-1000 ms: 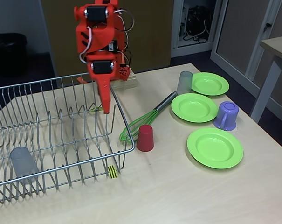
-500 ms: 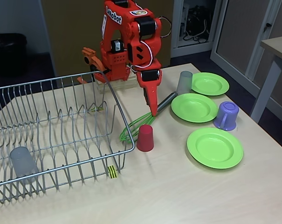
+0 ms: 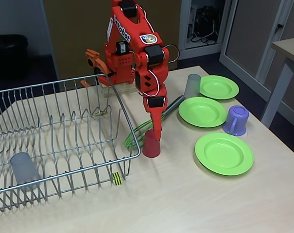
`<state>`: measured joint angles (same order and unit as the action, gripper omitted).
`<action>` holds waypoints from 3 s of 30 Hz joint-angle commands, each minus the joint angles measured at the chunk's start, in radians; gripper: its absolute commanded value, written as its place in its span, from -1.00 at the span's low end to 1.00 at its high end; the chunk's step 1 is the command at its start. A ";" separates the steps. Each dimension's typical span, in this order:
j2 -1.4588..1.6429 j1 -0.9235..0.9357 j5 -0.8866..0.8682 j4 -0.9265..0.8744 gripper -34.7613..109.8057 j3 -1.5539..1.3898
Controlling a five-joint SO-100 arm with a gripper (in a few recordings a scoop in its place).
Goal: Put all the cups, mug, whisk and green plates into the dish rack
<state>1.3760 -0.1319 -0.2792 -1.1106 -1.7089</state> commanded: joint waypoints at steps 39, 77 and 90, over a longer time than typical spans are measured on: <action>-0.137 -0.012 -0.041 -0.057 0.06 0.141; -0.222 0.009 -0.043 -0.067 0.01 0.210; -0.198 -0.006 -0.071 -0.100 0.01 0.207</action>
<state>1.1351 -0.1319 -0.3252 -1.1781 -1.5048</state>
